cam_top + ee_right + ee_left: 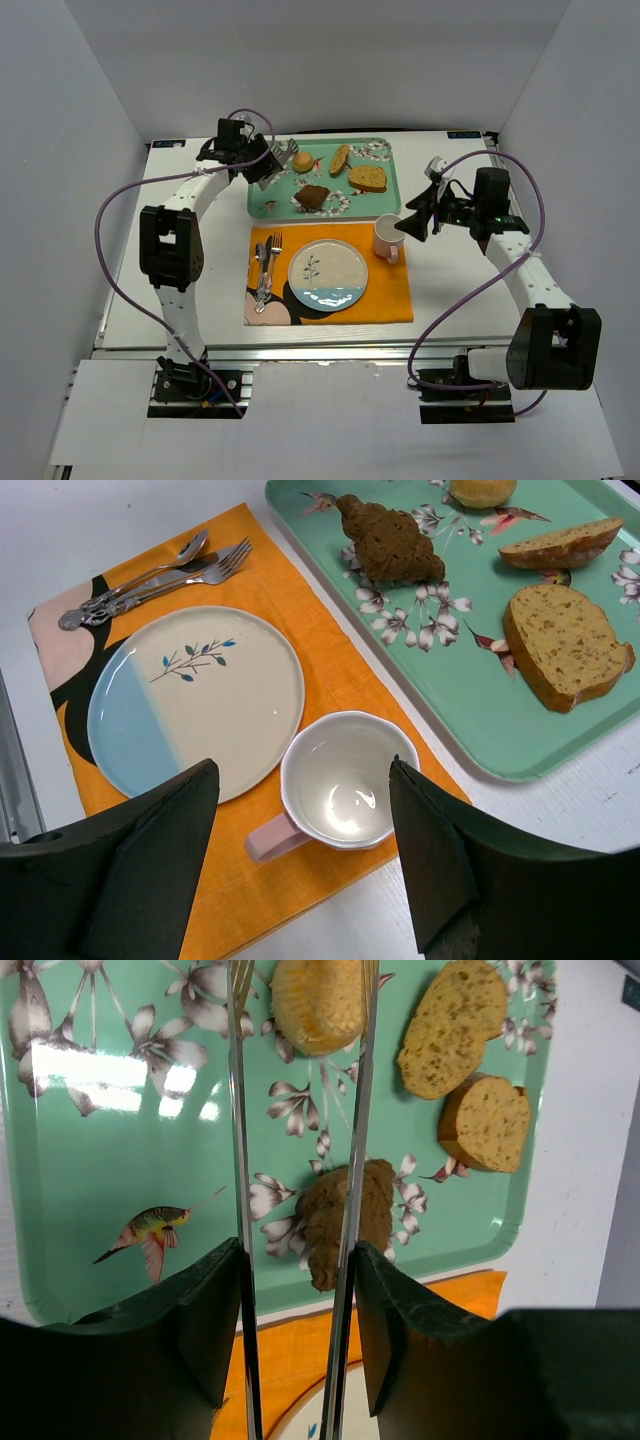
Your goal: Place the bread
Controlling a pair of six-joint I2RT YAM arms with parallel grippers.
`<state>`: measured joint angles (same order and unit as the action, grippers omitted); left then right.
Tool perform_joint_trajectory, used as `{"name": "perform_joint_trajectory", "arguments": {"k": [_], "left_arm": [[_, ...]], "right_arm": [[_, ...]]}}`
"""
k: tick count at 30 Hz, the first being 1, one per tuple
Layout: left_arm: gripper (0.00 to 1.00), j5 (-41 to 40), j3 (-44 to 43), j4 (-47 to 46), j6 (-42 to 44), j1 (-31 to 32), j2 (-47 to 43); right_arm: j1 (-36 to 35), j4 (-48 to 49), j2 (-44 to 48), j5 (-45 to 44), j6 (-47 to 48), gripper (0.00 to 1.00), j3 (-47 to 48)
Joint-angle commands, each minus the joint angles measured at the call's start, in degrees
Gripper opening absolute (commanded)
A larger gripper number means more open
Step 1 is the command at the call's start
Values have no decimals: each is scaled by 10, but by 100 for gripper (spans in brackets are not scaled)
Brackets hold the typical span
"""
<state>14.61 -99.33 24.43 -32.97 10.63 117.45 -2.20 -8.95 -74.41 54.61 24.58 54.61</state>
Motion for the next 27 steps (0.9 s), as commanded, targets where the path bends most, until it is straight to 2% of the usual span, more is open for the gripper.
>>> {"name": "perform_joint_trajectory", "arguments": {"k": [1, 11, 27], "left_arm": [[57, 14, -23, 0, 6, -1, 12], [59, 36, -33, -22, -10, 1, 39], [60, 76, 8, -83, -56, 2, 30]], "right_arm": [[4, 14, -3, 16, -3, 74, 10], [4, 14, -5, 14, -3, 74, 10], [4, 15, -6, 16, -5, 74, 8]]}}
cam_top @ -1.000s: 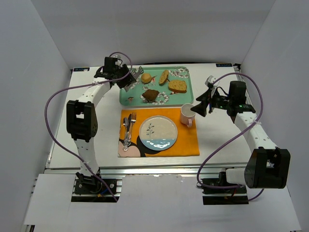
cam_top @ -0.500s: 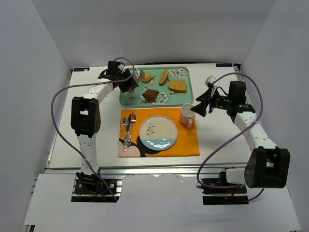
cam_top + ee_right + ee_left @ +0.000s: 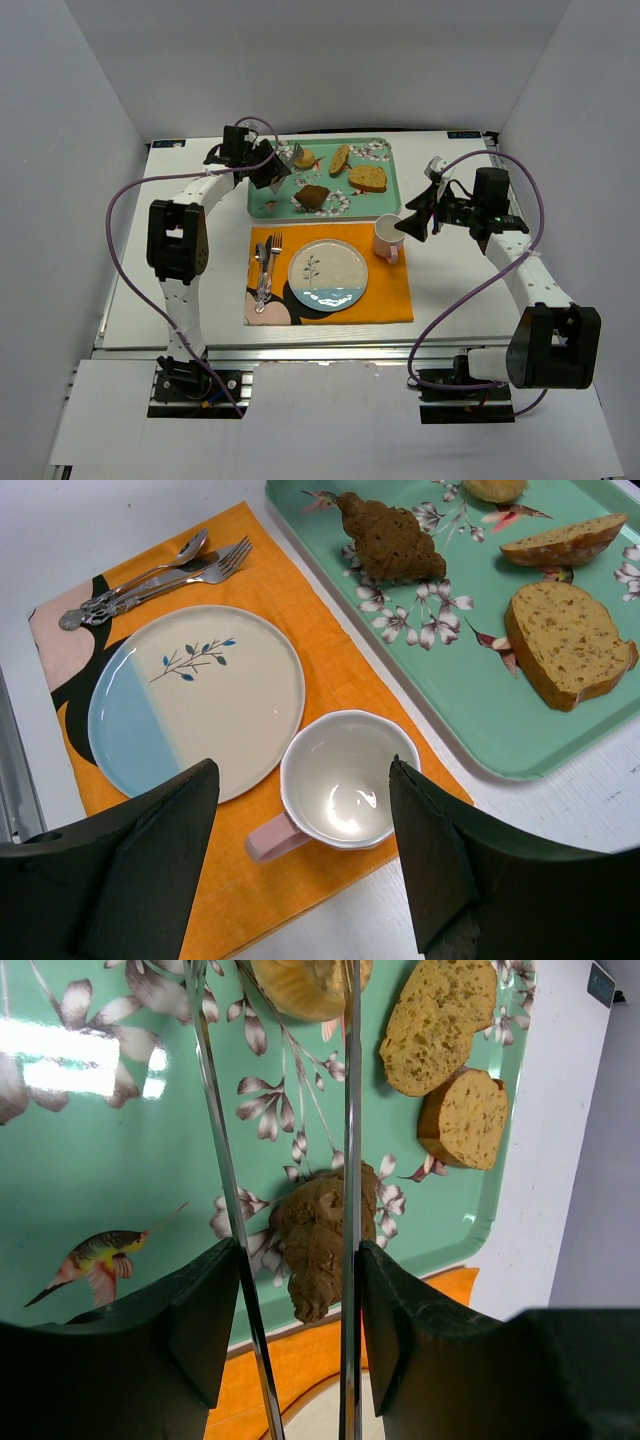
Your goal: Place the bread
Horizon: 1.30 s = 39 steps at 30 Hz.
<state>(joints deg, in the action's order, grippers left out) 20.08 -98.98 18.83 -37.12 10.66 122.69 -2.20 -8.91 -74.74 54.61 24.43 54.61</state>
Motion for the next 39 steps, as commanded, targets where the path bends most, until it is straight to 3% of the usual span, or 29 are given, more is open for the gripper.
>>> {"name": "perform_joint_trajectory", "arguments": {"k": [1, 29, 33, 39], "left_arm": [[60, 23, 5, -28, -16, 2, -23], [59, 61, 34, -105, -86, 3, -21], [56, 62, 38, -109, -90, 3, -19], [44, 66, 44, -118, -96, 4, -18]], "right_arm": [[4, 15, -3, 16, -3, 74, 8], [4, 21, 0, 21, -10, 74, 7], [4, 22, 0, 21, -10, 74, 7], [4, 22, 2, 21, -11, 74, 7]]}}
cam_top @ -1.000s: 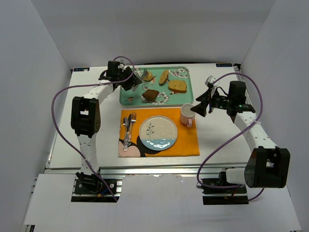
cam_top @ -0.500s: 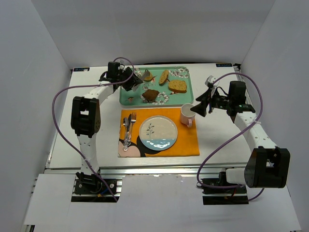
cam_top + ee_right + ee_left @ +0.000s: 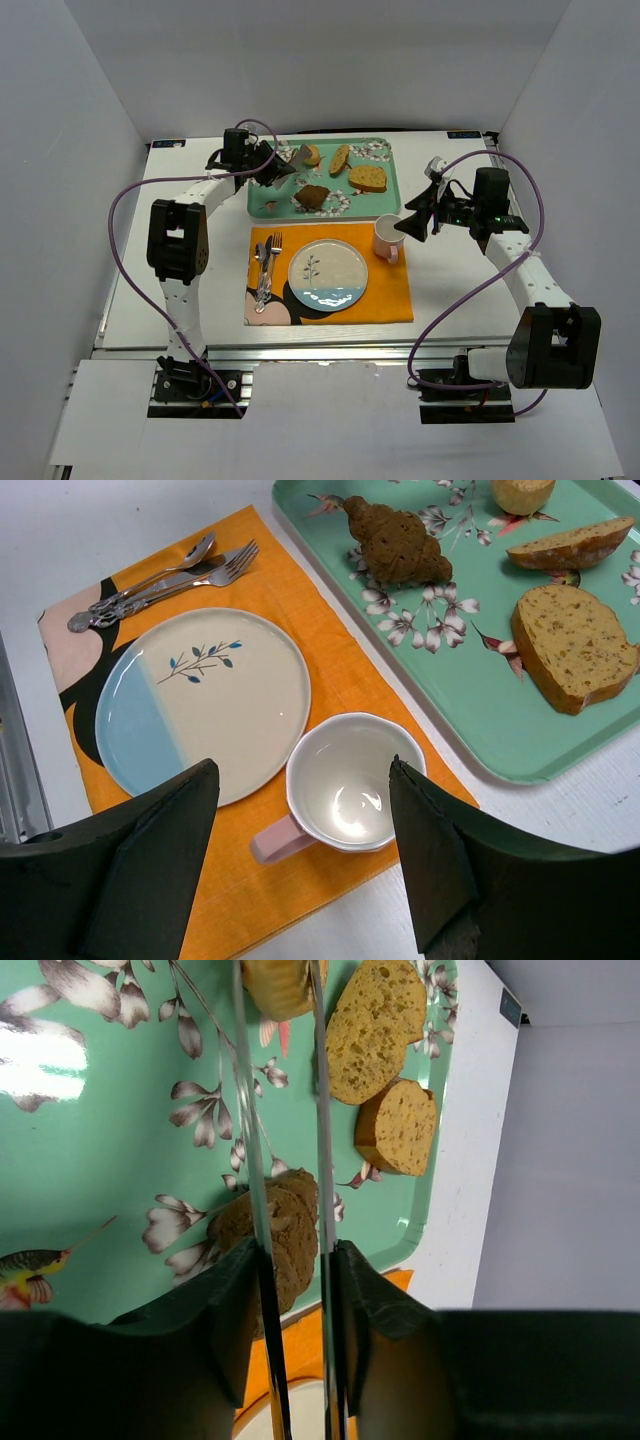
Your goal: Place the bread
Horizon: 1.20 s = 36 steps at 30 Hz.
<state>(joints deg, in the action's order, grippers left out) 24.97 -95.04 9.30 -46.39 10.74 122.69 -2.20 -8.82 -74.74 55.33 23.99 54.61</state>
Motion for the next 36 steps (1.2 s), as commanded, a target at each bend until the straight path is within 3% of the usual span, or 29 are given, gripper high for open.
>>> {"name": "perform_joint_trajectory", "arguments": {"k": [1, 13, 21, 26, 36], "left_arm": [[42, 17, 5, -23, -5, 2, -18], [6, 35, 15, -55, -5, 2, -33], [0, 41, 88, -80, 2, 2, -120], [0, 39, 200, -85, 5, 4, -249], [0, 70, 366, 47, 42, 12, -481]], "right_arm": [[4, 21, 2, 14, -7, 74, 7], [5, 19, 8, 13, -5, 74, 4], [4, 9, 19, 13, 11, 74, 1], [4, -3, 24, 24, 33, 74, -2], [5, -21, 24, 37, 66, 72, -1]]}}
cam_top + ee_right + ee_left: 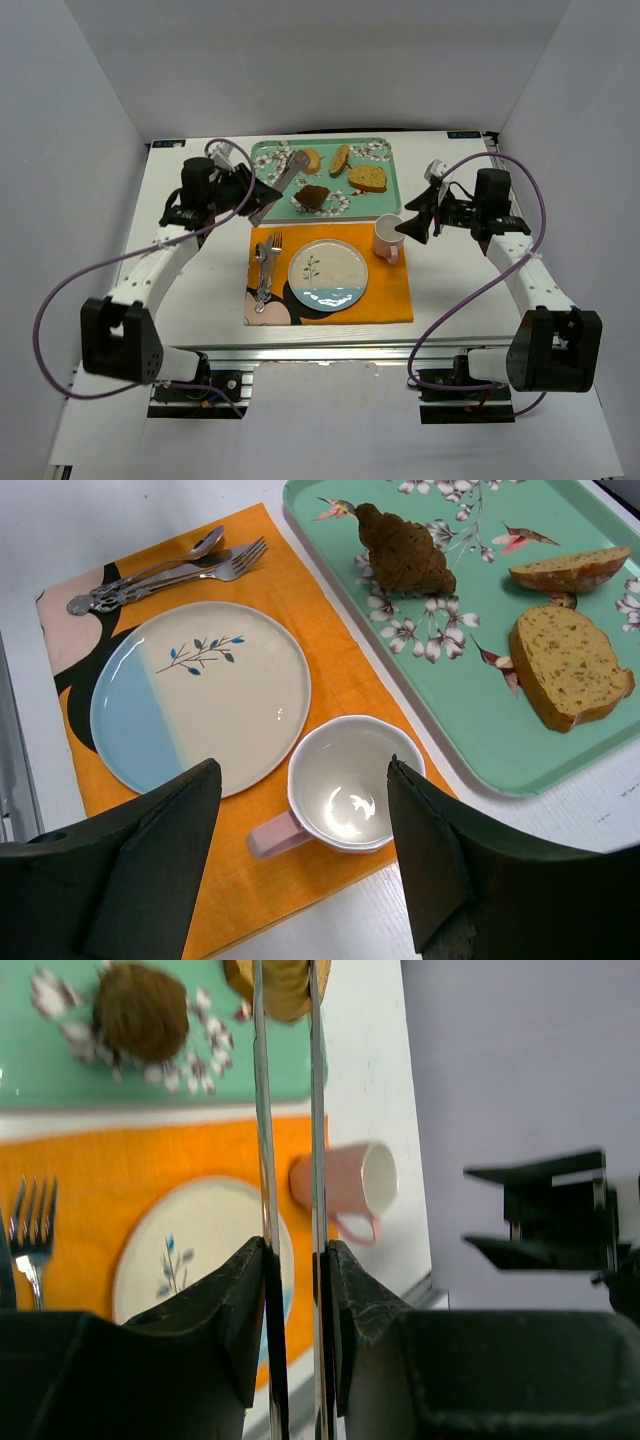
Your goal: Place the bread
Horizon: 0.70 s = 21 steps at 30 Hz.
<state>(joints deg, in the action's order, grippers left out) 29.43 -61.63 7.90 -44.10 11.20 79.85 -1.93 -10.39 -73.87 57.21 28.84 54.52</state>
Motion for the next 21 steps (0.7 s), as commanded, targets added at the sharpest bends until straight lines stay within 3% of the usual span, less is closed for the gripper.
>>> {"name": "perform_joint_trajectory", "arguments": {"k": [1, 5, 9, 15, 19, 20, 21], "left_arm": [[0, 28, 42, 73, 20, 11, -66], [0, 35, 134, 106, 2, 50, -135], [0, 29, 199, 79, -49, 90, -189], [1, 2, 223, 87, -45, 131, -194], [20, -10, 218, 91, -39, 138, -186], [31, -17, 216, 103, -35, 139, -182], [35, -21, 211, 109, -25, 140, -180]], "right_arm": [[2, -5, 15, 19, 19, 72, -2], [2, -5, 17, 22, 20, 72, -5], [2, -7, 18, 25, 20, 72, -6], [3, -10, 18, 28, 19, 72, -5], [2, -11, 21, 29, 17, 72, -4], [2, -12, 21, 29, 17, 72, -4], [3, -13, 22, 27, 17, 72, -4]]}}
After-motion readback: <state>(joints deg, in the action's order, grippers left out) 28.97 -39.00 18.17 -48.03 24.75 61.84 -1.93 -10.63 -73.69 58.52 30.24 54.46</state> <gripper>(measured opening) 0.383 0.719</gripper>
